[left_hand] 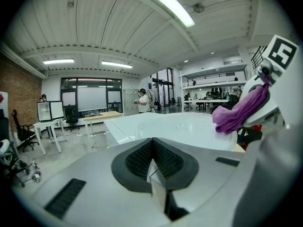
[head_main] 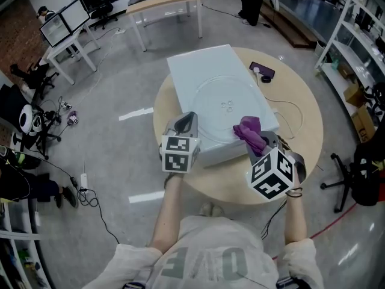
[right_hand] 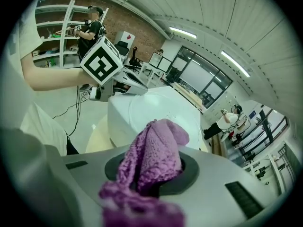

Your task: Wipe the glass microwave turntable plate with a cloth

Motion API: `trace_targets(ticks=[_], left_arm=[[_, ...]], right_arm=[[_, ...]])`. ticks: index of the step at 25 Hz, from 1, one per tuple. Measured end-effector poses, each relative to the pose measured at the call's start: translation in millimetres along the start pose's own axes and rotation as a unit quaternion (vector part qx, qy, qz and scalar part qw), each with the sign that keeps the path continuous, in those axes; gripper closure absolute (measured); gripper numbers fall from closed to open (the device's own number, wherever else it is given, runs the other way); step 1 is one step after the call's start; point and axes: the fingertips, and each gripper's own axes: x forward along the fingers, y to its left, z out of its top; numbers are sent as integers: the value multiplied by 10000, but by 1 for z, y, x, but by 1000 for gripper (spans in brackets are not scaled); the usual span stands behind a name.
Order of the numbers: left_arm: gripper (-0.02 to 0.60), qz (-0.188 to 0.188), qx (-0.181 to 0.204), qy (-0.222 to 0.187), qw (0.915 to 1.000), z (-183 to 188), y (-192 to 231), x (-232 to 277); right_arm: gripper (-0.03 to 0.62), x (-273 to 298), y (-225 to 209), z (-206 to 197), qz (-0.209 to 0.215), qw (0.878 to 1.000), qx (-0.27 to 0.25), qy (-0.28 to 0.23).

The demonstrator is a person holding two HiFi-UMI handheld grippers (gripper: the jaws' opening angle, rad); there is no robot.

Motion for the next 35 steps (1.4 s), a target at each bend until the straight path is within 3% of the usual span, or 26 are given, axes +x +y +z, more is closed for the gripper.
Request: trace_targets(ticks=[5, 11, 14, 16, 21, 35], left_arm=[[580, -19, -9, -26, 10000, 1, 0, -2], [580, -36, 4, 72, 10000, -3, -1, -2], [580, -60, -3, 37, 10000, -4, -1, -3], [580, -67, 12, 13, 10000, -2, -4, -4], [580, -107, 49, 21, 9999, 1, -7, -4], [580, -99, 51, 1, 9999, 1, -1, -2]], right_arm=[[545, -5, -21, 15, -215, 9995, 79, -212], [545, 17, -116, 48, -1000, 9909, 620, -649], [545, 52, -161, 48, -1454, 9847, 798, -525], [545, 74, -173, 40, -1447, 9861, 764, -278], [546, 107, -174, 22, -1288, 9897, 593, 188], [546, 86, -124, 11, -869, 9950, 399, 271]])
